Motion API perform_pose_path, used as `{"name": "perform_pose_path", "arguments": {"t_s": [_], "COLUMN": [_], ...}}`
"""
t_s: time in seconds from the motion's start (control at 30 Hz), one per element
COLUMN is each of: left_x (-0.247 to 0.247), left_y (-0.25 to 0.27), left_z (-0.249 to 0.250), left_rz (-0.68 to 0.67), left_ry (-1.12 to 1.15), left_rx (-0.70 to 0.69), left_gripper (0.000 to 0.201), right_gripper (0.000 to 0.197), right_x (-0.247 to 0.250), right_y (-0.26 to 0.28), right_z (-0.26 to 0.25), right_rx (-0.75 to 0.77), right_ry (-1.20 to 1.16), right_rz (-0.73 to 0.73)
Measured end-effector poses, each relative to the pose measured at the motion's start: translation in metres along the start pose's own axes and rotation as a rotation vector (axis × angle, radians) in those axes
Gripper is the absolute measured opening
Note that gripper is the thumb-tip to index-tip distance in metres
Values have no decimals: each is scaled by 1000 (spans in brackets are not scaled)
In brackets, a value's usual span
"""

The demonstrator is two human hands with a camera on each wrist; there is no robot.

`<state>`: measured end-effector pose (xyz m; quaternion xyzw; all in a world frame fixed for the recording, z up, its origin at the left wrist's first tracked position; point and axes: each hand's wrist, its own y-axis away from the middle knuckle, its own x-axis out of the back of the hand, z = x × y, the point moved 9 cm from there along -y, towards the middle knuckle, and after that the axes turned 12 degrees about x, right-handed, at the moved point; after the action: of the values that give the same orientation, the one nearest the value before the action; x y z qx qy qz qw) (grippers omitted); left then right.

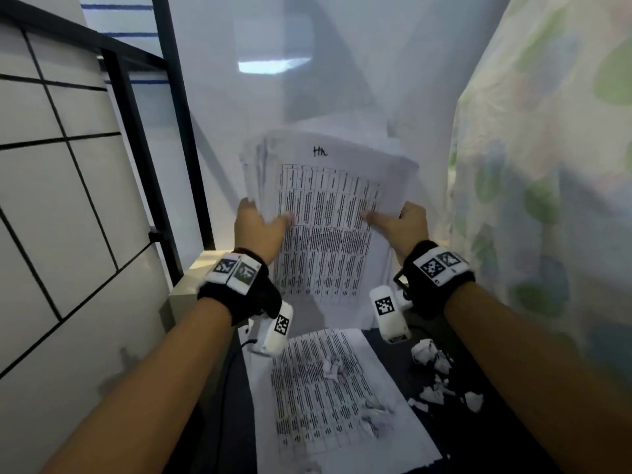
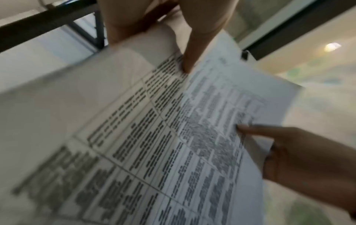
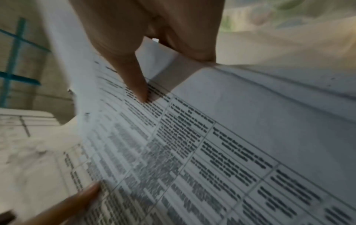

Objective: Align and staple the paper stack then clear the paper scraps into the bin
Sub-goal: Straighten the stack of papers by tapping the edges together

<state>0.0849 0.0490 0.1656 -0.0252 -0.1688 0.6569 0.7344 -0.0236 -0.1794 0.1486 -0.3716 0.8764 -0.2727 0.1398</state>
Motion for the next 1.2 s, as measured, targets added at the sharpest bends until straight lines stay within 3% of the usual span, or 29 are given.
{"name": "perform_pose_path", "arguments": {"t_s": [0.07,0.17,0.27,0.33,0.43,0.53,0.67,0.73,0.83,0.93,1.03,1.1,1.2], "left_x": [-3,-9,-9,-9,4,17,8,12,27,31,20,6,-4], "left_y": [14,31,31,30,20,19,30,29,27,27,27,31,31], "left_z": [6,-10,-56,-66,-50,-32,-53,-53,-27,-16,-38,-48,-39], "left_rz": [2,-3,-30,-52,-4,60,9,52,138,115,-1,-77,-73], "left_ry": [-85,-111,-6,32,75,140,223,218,114,195,282,188,56], "left_rx": [-78,-81,156,218,144,35,156,162,27,-51,80,121,55], "left_gripper": [34,36,49,50,56,42,58,54,50,80,100,86,54], "right_gripper": [15,34,39,38,30,28,41,37,24,24,40,46,41], "right_x": [-6,-10,-11,-10,-5,-5,-19,-15,-6,-1,3,3,4], "right_y": [11,29,46,48,36,30,45,42,33,30,33,37,36], "right_z": [-7,6,31,32,14,5,22,20,11,9,6,3,-3], "right_rx": [27,-11,-119,-129,-73,-69,-190,-161,-117,-123,-90,-43,19], "right_ry": [43,104,151,187,140,33,115,130,60,-13,-33,-11,53], "right_rz": [-44,-77,-131,-139,-58,-54,-218,-153,-46,-30,-35,-61,-34]}}
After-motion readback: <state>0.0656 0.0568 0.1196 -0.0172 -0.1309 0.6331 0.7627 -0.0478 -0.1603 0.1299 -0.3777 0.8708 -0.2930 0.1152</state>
